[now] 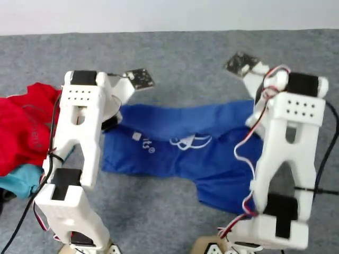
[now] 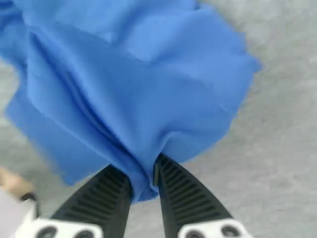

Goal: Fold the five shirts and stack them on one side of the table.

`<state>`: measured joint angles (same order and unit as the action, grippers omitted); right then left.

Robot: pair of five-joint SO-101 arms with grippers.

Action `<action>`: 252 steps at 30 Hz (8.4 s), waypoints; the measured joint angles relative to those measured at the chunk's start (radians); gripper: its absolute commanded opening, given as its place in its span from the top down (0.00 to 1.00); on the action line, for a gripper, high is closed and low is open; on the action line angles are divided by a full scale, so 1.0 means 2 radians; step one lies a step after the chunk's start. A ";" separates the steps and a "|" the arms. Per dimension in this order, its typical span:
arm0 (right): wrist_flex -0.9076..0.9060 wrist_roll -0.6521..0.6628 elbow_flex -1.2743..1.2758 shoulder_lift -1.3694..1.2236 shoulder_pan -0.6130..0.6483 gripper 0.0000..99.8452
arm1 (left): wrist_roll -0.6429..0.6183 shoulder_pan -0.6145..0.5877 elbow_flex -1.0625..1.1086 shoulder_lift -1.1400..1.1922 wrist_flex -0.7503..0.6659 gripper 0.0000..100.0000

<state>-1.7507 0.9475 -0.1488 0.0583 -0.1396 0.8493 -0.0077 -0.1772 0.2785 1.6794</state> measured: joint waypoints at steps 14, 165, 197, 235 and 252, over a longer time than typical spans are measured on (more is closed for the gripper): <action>0.082 -0.001 0.379 0.184 0.000 0.99 | 0.006 -0.007 0.000 0.000 0.005 0.99; -0.001 -0.283 -0.074 -0.078 -0.063 0.99 | -0.258 0.114 0.144 -0.005 -0.008 0.99; -0.002 -0.283 0.003 0.425 -0.063 0.99 | -0.239 0.472 0.075 0.010 -0.081 0.86; -0.002 -0.283 0.002 0.452 -0.061 0.99 | -0.163 0.521 -0.320 0.358 0.030 0.99; -0.002 -0.283 0.002 0.452 -0.061 0.99 | -0.163 0.503 -0.321 0.325 0.027 0.99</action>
<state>-1.7538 0.3813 -0.1442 0.9620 -0.2624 0.5224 0.9989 -0.8186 0.9275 1.7331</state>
